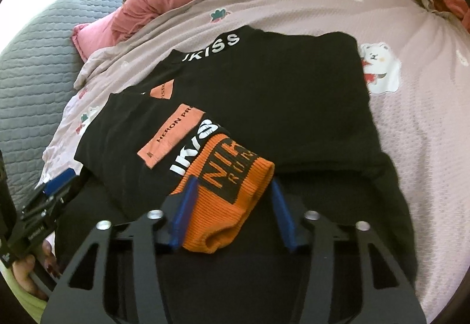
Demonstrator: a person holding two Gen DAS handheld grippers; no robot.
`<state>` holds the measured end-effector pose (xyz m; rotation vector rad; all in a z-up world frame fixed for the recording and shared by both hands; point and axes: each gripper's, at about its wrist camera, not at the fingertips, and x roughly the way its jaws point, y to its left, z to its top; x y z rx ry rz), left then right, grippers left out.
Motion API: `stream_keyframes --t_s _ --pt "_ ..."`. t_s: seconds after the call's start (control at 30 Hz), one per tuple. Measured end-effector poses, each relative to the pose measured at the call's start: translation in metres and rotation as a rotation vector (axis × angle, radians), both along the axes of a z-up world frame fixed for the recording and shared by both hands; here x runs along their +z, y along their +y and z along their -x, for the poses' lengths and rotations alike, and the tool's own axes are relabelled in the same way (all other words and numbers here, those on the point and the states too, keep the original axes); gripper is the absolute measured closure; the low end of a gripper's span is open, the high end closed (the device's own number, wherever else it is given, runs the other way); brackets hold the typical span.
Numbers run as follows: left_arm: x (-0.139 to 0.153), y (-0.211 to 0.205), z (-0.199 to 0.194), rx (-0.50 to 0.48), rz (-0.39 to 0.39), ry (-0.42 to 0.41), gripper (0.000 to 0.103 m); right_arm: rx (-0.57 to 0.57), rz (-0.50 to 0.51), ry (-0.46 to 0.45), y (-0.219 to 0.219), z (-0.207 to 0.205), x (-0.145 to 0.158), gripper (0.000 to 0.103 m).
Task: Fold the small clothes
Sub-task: 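Grasp the just-folded orange cuff with the right gripper, then reposition the cuff on the shirt with the right gripper and release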
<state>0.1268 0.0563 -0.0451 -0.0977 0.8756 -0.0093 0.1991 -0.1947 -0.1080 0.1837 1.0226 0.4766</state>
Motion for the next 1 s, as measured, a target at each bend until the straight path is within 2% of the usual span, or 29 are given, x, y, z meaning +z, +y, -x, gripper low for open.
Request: stream_keyframes --t_s 0.03,0.07,0.13,0.2,0.33,0.43,0.63,0.73,0.9,1.0 --pt "-0.001 0.000 0.000 -0.001 0.003 0.002 0.048 0.006 -0.008 -0.001 0.001 0.000 -0.001 0.067" --pt "-0.002 0.000 0.000 -0.002 0.005 0.003 0.048 0.008 -0.012 -0.004 0.002 0.000 -0.001 0.068" --pt "-0.001 0.000 0.001 -0.002 0.010 -0.001 0.048 0.022 -0.022 -0.019 0.002 0.000 0.000 0.087" --pt "0.000 0.001 0.001 0.001 0.013 -0.004 0.048 0.035 -0.021 -0.041 0.004 0.001 0.002 0.093" --pt "0.003 0.005 0.003 0.014 0.022 -0.018 0.048 0.059 -0.030 -0.114 0.006 0.005 0.019 0.096" --pt "0.006 0.009 0.004 0.030 0.025 -0.030 0.048 0.086 -0.013 -0.204 0.006 0.004 0.042 0.096" --pt "0.010 0.018 0.006 0.059 0.033 -0.043 0.048 0.062 0.047 -0.322 -0.008 -0.018 0.082 0.096" --pt "0.012 0.023 0.007 0.076 0.038 -0.049 0.048 0.043 0.081 -0.334 -0.013 -0.030 0.084 0.096" --pt "0.018 0.037 0.007 0.137 0.049 -0.073 0.048 0.024 0.127 -0.308 -0.023 -0.045 0.071 0.096" --pt "0.025 0.043 0.003 0.158 0.048 -0.077 0.053 0.018 0.144 -0.297 -0.022 -0.046 0.062 0.096"
